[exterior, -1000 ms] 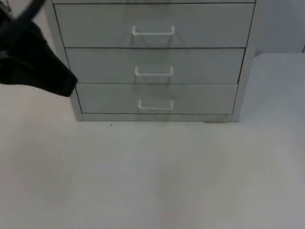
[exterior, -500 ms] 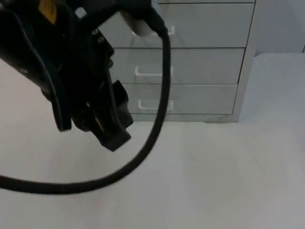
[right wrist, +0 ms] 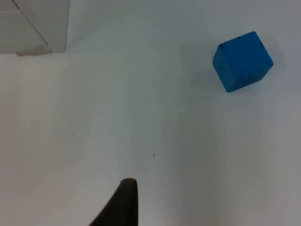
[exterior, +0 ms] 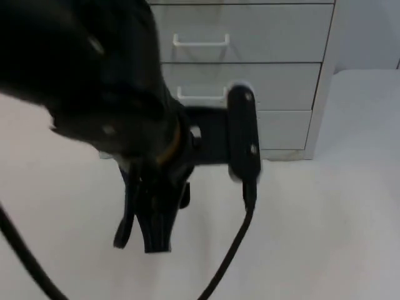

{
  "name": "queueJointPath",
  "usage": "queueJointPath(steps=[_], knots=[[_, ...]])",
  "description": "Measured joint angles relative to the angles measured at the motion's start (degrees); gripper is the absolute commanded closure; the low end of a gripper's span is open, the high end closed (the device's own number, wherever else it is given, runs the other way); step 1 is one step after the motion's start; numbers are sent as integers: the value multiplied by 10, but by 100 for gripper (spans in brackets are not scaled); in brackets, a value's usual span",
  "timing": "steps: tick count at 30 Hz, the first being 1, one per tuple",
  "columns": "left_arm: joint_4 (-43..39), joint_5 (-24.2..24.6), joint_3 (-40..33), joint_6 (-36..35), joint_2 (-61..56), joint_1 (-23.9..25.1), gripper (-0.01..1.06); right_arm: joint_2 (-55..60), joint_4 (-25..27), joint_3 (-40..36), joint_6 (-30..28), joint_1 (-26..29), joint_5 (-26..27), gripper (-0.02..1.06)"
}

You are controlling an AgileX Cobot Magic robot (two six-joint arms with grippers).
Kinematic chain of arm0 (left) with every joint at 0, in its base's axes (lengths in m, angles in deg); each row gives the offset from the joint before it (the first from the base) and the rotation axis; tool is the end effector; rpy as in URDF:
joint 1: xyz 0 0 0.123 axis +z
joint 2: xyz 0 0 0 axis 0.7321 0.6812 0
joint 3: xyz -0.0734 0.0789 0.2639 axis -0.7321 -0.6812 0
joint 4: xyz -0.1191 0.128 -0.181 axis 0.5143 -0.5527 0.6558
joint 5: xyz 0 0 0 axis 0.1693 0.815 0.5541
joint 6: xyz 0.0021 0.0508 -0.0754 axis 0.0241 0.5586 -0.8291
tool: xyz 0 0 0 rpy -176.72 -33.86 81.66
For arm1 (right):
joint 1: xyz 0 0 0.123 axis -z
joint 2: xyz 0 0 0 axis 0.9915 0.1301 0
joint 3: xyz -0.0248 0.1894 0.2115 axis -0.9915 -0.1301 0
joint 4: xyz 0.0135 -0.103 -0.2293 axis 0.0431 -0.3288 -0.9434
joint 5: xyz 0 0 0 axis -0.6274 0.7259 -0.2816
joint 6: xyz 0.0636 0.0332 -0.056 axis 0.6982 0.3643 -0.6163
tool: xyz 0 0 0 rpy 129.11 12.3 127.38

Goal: Open the drawer with the left hand, place the block into the drawer with the right hand, then close the drawer with the left hand.

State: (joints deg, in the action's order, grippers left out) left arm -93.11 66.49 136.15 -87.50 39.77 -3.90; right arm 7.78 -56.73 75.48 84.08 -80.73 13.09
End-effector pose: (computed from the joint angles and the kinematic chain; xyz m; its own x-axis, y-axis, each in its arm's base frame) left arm 0.2279 -0.2235 0.1640 -0.0445 0.9975 -0.0541 0.8468 0.0664 0.5277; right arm 0.1489 -0.0029 0.2973 -0.7698 0.0295 -0.6376 0.0238 0.9996 0.0175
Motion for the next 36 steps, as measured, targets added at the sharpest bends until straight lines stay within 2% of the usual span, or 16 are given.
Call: queueJointPath(steps=[3, 4, 8, 9, 11, 13, 14, 16, 25, 30, 32, 36], knots=[[-138, -17, 0, -83, 57, -1, 61, 0, 0, 0, 0, 0, 1, -1], [-138, -17, 0, -83, 57, -1, 61, 0, 0, 0, 0, 0, 1, -1], [-299, -60, 0, -209, 103, -1, 61, 0, 0, 0, 0, 0, 2, -1], [-299, -60, 0, -209, 103, -1, 61, 0, 0, 0, 0, 0, 2, -1], [-384, -64, 1, -287, 124, -1, 61, 0, 0, 0, 0, 0, 3, -1], [-460, -47, 7, -355, 145, -1, 61, 0, 0, 0, 0, 0, 3, -1], [-460, -47, 7, -355, 145, -1, 61, 0, 0, 0, 0, 0, 3, -1], [-511, -33, 24, -412, 171, 1, 61, 0, 0, 0, 0, 0, 3, -1], [-534, -39, 69, -457, 210, 48, 61, 0, 0, 0, 0, 0, 0, -1], [-537, -77, 92, -461, 211, 79, 61, 0, 0, 0, 0, 0, 0, -1], [-538, -106, 107, -462, 213, 95, 61, 0, 0, 0, 0, 0, -2, -1], [-539, -114, 119, -456, 227, 103, 61, 0, 0, 0, 0, 0, -3, -1]])
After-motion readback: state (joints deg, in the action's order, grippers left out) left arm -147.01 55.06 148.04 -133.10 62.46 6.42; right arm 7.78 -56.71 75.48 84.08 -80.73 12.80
